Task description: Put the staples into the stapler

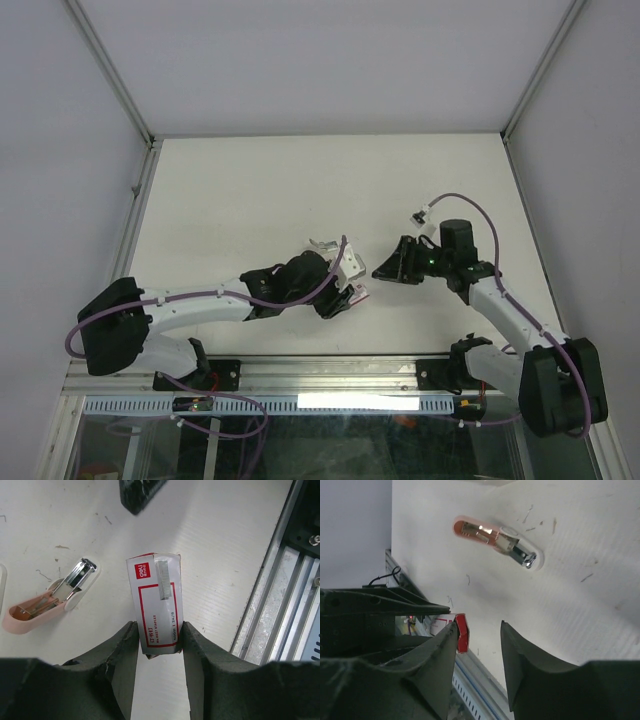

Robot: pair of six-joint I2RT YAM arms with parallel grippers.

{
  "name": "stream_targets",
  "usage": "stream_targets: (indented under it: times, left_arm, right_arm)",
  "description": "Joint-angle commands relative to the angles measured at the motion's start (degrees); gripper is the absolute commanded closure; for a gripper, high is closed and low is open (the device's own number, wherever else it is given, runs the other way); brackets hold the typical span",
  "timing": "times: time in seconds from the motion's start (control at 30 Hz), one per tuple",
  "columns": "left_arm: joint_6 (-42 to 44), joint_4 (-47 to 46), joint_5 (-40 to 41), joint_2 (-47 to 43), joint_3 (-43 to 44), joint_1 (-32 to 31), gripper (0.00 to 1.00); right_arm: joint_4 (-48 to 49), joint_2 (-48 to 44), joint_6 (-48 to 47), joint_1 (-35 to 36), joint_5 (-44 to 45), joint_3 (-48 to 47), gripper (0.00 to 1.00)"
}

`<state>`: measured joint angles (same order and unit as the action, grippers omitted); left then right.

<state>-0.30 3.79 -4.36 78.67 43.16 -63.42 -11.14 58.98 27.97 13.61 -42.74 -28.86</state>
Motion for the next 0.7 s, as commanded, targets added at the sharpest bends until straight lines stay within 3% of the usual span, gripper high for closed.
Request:
stream_targets:
  times: [0.0,0.17,0.67]
  left_arm:
    - [-0.1,-3.3,1.1,-3.1,0.0,-0.7,0.61]
    - [0.3,-2.9,1.4,-2.3,0.4,-1.4,0.62]
    - [0.4,-2.4,3.0,-2.4,0.3,-2.9,0.62]
  right_arm:
    - [5.4,1.6,0.6,2.3,-9.6,0.7,0.61]
    - [9.9,1.5,4.1,3.0,-13.4,1.9,0.64]
    - [10.6,3.8,4.1,4.3,-15.1,2.7,0.77]
